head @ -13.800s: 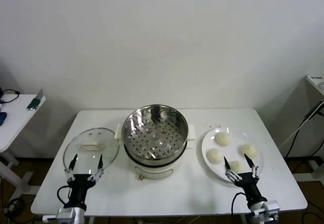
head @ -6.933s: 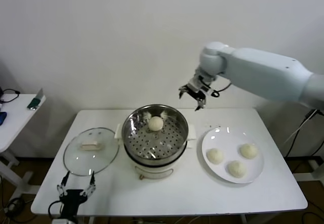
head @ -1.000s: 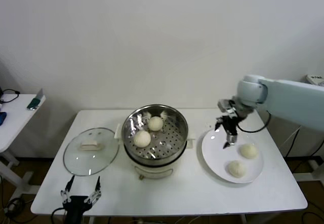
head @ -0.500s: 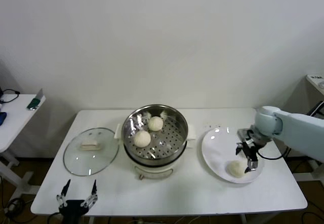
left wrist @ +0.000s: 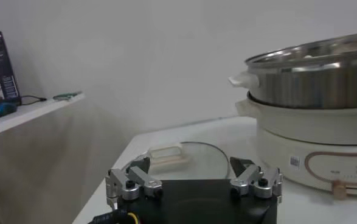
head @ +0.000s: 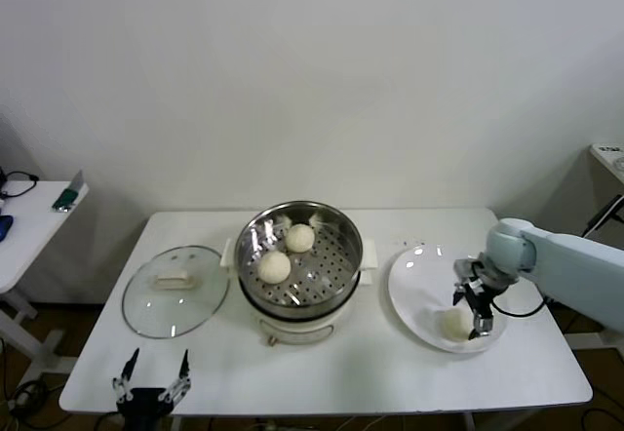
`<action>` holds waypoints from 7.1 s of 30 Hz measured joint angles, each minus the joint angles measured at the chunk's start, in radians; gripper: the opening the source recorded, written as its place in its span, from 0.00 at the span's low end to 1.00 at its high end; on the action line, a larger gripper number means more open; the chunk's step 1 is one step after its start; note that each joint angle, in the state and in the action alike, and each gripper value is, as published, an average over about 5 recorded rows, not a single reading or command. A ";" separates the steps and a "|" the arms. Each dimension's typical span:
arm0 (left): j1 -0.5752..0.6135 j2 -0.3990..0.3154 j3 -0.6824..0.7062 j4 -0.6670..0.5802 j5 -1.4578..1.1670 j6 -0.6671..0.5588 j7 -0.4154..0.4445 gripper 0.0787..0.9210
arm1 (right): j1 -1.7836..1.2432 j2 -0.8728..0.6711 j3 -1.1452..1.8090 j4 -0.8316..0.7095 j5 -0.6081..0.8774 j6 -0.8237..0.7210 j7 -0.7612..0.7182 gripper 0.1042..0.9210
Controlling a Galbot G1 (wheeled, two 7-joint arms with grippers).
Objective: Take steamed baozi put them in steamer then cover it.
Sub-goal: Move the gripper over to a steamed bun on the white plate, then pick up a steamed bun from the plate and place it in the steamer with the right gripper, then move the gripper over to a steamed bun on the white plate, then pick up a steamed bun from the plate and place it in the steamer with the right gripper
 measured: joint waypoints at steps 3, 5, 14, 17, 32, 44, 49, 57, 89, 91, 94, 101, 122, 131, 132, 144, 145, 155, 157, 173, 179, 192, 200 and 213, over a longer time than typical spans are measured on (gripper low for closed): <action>0.001 0.000 -0.002 0.003 -0.001 -0.002 0.000 0.88 | -0.005 0.011 0.002 -0.008 -0.004 0.001 -0.001 0.88; 0.001 0.001 -0.002 0.005 -0.001 -0.002 0.000 0.88 | -0.006 0.017 0.002 -0.013 -0.007 0.003 -0.004 0.88; 0.000 0.000 0.000 0.002 0.001 0.000 0.000 0.88 | -0.004 0.040 -0.002 -0.030 -0.014 0.012 -0.020 0.76; 0.000 0.000 0.001 -0.002 0.000 0.003 0.001 0.88 | 0.002 0.048 -0.010 -0.035 -0.015 0.015 -0.026 0.71; 0.004 0.002 0.004 -0.009 0.003 0.003 0.003 0.88 | 0.180 0.101 -0.104 -0.029 -0.016 0.149 -0.062 0.69; -0.006 0.003 0.013 -0.019 0.012 0.011 0.003 0.88 | 0.484 0.260 -0.175 -0.005 -0.030 0.475 -0.121 0.70; -0.009 0.003 0.009 -0.032 0.009 0.016 0.003 0.88 | 0.538 0.350 -0.154 0.000 -0.048 0.587 -0.140 0.70; -0.003 0.002 0.001 -0.034 0.001 0.014 0.002 0.88 | 0.532 0.504 -0.100 0.001 -0.114 0.702 -0.161 0.70; -0.012 0.020 -0.017 0.011 -0.010 0.009 0.001 0.88 | 0.305 0.726 -0.067 0.021 -0.287 0.796 -0.191 0.72; -0.012 0.021 -0.018 0.015 -0.010 0.007 0.001 0.88 | 0.304 0.724 -0.069 0.024 -0.286 0.795 -0.190 0.73; -0.009 0.025 -0.020 0.020 -0.010 0.004 0.000 0.88 | 0.304 0.723 -0.070 0.027 -0.287 0.794 -0.189 0.79; -0.005 0.030 -0.027 0.029 -0.013 0.000 -0.001 0.88 | 0.312 0.720 -0.062 0.026 -0.293 0.803 -0.189 0.88; -0.024 0.050 -0.017 0.017 0.001 0.002 -0.001 0.88 | 0.444 0.473 -0.046 0.022 -0.120 0.556 -0.141 0.88; -0.026 0.058 -0.010 0.021 0.020 -0.013 -0.003 0.88 | 0.417 0.210 -0.040 0.025 0.000 0.330 -0.105 0.88; -0.025 0.057 -0.010 0.020 0.021 -0.013 -0.004 0.88 | 0.400 0.182 -0.030 0.022 0.002 0.311 -0.105 0.88; -0.029 0.053 -0.003 0.018 0.042 -0.001 -0.004 0.88 | 0.056 -0.029 0.211 -0.062 -0.106 0.211 -0.122 0.88; -0.030 0.052 -0.002 0.019 0.045 0.000 -0.004 0.88 | 0.028 -0.035 0.235 -0.075 -0.121 0.211 -0.123 0.88; -0.028 0.040 0.001 0.031 0.069 0.006 -0.011 0.88 | -0.154 -0.034 0.417 -0.212 -0.231 0.221 -0.118 0.88; -0.027 0.038 0.000 0.032 0.073 0.006 -0.012 0.88 | -0.170 -0.022 0.438 -0.237 -0.245 0.223 -0.117 0.88; -0.026 0.033 -0.004 0.041 0.090 0.003 -0.015 0.88 | -0.240 0.109 0.525 -0.394 -0.341 0.250 -0.112 0.88; -0.027 0.032 -0.007 0.042 0.090 0.003 -0.015 0.88 | -0.248 0.134 0.538 -0.430 -0.364 0.262 -0.113 0.88; -0.027 0.028 -0.003 0.042 0.094 0.002 -0.016 0.88 | -0.236 0.140 0.534 -0.447 -0.362 0.268 -0.124 0.72; -0.018 0.026 -0.003 0.035 0.094 0.004 -0.021 0.88 | -0.166 0.113 0.459 -0.414 -0.236 0.226 -0.110 0.70; -0.029 0.008 0.034 0.026 0.105 0.007 -0.024 0.88 | 0.217 0.171 0.114 -0.318 0.193 0.109 -0.061 0.72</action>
